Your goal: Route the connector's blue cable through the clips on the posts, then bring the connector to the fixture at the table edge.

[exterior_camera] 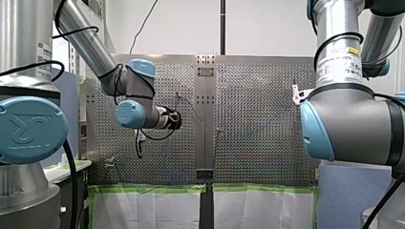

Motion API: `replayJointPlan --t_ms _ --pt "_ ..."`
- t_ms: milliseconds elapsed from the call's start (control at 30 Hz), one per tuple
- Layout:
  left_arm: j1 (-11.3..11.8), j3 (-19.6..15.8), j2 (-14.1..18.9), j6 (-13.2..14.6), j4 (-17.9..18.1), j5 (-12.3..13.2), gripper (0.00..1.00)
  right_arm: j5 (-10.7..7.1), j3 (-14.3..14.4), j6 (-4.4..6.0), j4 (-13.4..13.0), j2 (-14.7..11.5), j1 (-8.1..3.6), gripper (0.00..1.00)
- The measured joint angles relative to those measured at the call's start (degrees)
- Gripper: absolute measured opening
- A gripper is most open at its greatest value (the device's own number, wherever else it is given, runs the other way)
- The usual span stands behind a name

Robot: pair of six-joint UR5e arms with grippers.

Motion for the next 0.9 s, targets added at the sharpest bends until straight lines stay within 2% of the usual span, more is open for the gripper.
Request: replayJointPlan --t_ms 267,900 --pt "0.1 -1.5 0.0 1.1 -0.1 -0.5 1.0 0.0 0.0 0.0 0.0 0.0 0.0 1.0" --pt "0.0 -1.6 0.0 1.3 0.0 -0.7 1.0 0.0 0.0 0.0 0.0 0.0 0.0 1.0"
